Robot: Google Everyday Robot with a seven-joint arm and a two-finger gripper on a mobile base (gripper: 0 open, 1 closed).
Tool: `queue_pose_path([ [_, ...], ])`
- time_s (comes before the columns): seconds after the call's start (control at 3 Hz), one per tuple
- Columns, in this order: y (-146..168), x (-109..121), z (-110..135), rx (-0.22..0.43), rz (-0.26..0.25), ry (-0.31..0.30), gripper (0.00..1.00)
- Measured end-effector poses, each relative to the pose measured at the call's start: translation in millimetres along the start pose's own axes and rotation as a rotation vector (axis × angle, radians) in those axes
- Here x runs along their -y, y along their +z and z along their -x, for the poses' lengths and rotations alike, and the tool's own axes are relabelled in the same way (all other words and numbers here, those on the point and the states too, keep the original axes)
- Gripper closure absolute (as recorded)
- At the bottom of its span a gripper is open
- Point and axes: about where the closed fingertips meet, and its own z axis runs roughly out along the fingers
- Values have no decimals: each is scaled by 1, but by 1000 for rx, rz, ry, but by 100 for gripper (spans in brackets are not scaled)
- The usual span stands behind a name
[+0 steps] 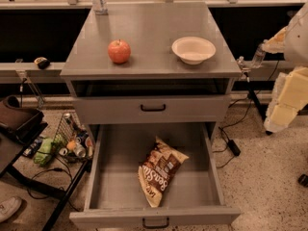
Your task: Pick brown chip bag from middle drawer and place on counter
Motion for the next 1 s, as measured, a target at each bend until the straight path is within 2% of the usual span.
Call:
queue_pose_path([
  [0.33,0,0,0,0,0,0,0],
  [0.67,38,-11,4,31,31,-22,0],
  [1.0,111,-35,3,62,65,-58,0],
])
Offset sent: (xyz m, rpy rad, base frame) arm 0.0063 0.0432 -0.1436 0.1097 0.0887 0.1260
